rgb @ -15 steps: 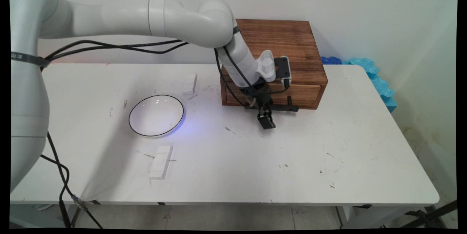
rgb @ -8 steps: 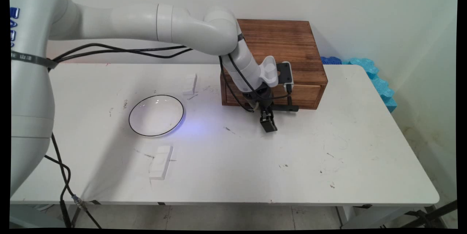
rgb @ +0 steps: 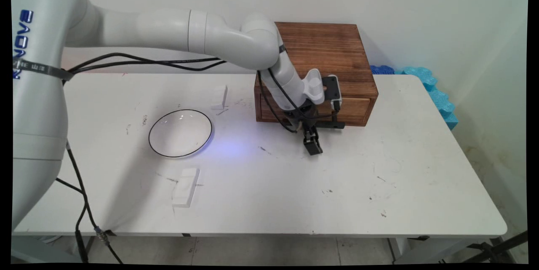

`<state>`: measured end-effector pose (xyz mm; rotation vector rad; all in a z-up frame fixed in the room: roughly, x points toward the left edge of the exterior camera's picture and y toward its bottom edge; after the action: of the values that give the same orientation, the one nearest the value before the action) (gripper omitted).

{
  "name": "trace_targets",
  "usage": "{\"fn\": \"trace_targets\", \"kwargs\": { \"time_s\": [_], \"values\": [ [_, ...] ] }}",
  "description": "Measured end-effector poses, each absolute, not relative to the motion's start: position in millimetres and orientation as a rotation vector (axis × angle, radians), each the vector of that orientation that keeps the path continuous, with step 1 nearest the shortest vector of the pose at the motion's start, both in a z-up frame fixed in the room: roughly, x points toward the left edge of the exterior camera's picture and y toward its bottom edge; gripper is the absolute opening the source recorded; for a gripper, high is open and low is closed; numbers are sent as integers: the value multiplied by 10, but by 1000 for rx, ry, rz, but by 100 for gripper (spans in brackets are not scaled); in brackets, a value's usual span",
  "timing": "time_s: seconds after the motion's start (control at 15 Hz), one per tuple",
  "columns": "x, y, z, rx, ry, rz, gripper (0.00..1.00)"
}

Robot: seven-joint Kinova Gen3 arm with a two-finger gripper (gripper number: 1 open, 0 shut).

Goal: Open the drawer

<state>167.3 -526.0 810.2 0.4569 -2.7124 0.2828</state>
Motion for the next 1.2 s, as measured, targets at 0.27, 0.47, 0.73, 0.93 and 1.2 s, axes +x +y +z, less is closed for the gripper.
{"fn": "trace_targets", "kwargs": {
  "time_s": [0.27,0.47,0.73,0.93,1.2],
  "values": [
    [1630,-5222,8084,468,-2710,268,100],
    [1585,-5168,8091,475,-2707,253,100],
    [1518,-5070,8122,477,-2703,233,100],
    [1476,-4977,8150,475,-2702,218,100],
    [1438,-4831,8183,474,-2705,201,100]
  ]
}}
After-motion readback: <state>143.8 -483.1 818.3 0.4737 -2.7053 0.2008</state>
